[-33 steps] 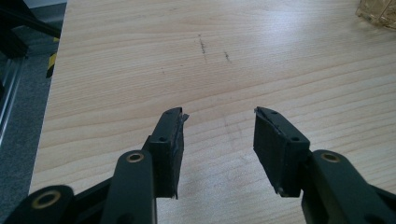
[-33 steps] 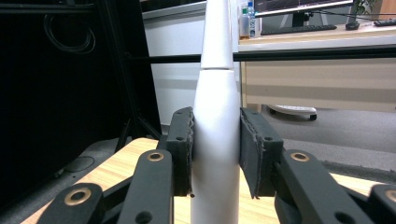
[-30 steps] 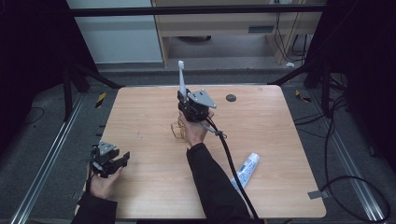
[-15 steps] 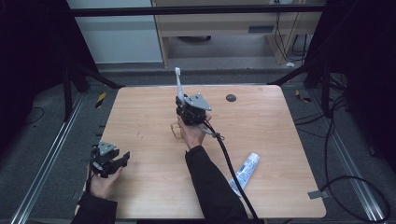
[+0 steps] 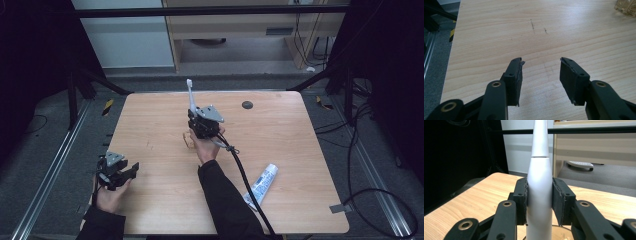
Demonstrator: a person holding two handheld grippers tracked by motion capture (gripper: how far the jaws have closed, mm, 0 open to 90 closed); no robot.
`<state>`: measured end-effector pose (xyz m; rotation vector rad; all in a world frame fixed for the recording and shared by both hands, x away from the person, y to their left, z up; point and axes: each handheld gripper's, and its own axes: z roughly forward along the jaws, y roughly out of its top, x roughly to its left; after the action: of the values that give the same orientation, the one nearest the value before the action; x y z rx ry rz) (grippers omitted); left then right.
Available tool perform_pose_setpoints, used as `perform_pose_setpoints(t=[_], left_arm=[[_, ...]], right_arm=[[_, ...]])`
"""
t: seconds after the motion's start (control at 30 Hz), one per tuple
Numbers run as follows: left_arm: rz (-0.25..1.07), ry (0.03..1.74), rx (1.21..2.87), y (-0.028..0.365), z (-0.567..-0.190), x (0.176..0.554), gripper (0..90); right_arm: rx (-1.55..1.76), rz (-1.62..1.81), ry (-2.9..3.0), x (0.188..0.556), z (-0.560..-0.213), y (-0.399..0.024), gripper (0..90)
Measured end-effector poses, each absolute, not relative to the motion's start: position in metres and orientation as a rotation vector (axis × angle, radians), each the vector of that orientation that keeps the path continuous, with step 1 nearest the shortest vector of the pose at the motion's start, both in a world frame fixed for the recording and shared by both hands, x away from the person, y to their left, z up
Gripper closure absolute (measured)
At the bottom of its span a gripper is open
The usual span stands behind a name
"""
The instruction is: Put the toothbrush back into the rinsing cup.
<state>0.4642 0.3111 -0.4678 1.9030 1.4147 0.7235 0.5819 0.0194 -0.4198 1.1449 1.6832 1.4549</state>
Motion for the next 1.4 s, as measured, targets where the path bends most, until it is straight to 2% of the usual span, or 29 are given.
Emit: perform_pose_setpoints(t=[1.4], left_arm=[[0.725, 1.411, 1.910, 0.309, -0.468, 0.464, 52.0]], right_arm=[[1.147, 1.377, 1.753, 0.561, -0.448, 0.017, 66.6]])
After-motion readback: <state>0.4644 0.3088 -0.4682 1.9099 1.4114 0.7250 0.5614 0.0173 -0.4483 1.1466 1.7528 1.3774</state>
